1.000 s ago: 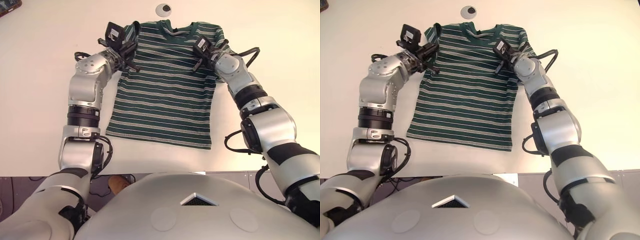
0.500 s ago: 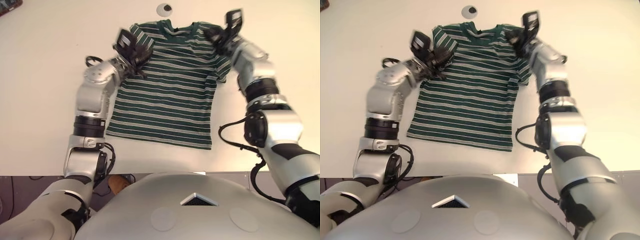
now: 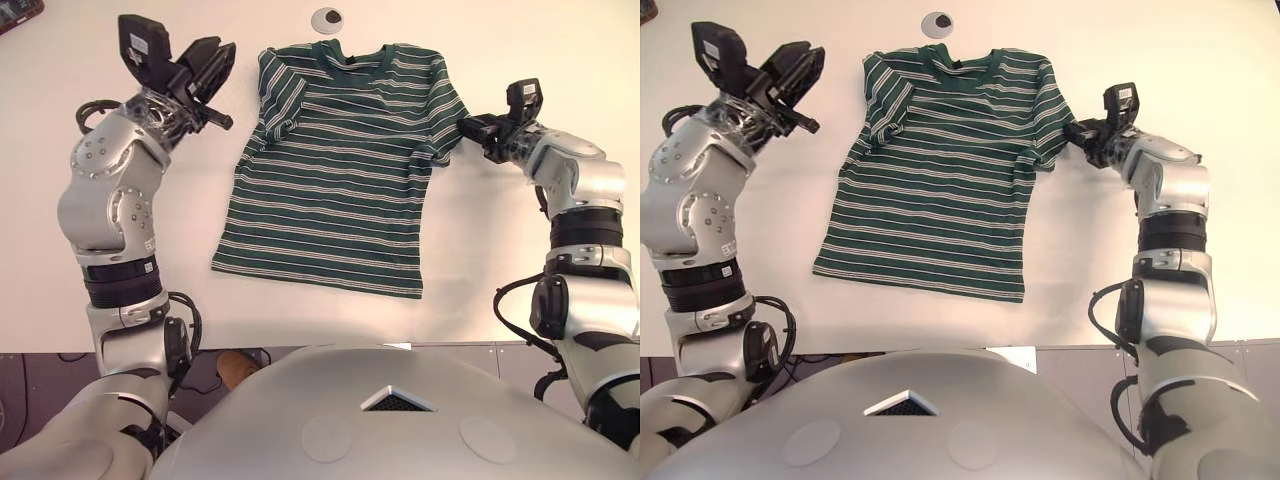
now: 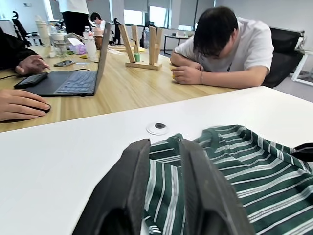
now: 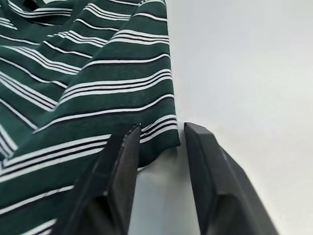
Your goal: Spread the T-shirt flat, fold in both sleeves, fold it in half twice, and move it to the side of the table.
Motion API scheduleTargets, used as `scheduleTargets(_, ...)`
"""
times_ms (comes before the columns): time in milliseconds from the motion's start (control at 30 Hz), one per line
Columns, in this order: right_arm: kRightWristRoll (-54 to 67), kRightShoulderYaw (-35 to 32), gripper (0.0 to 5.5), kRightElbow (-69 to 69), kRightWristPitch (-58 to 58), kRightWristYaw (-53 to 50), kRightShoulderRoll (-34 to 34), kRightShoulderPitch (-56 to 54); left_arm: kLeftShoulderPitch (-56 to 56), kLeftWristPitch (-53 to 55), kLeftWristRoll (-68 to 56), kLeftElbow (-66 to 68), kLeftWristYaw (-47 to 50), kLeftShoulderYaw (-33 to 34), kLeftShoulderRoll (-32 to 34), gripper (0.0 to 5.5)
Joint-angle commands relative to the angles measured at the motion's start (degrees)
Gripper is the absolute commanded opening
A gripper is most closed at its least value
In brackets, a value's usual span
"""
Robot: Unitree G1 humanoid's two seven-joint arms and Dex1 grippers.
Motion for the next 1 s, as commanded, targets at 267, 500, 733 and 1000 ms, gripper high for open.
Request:
scheduleTargets(267,-0.4,-2.0,0.0,4.0,-3.0,-3.9,-0.8,-5.0,8.9,-4.5,5.3,0.4,-4.8,-5.1,5.5,0.61)
scheduleTargets(500,-3.0,-0.9,0.0,13.3,-8.1,-2.1,-2.9,-12.3,12.7,-1.0,3.7,-1.2,-10.2,-10.7,6.1,0.01)
scheduleTargets(733,-2.1,3.6,0.0,5.6,-3.6,1.3,2.5,-12.6,12.6,-1.6,5.2,0.4,-10.8,-13.1,5.9,0.01)
scheduleTargets(1000,-3.8,6.8,0.0,10.6,-3.3,-4.7,13.1,-14.5,11.0,-1.7,5.8,1.7,-11.6,-15.4,5.6,0.01)
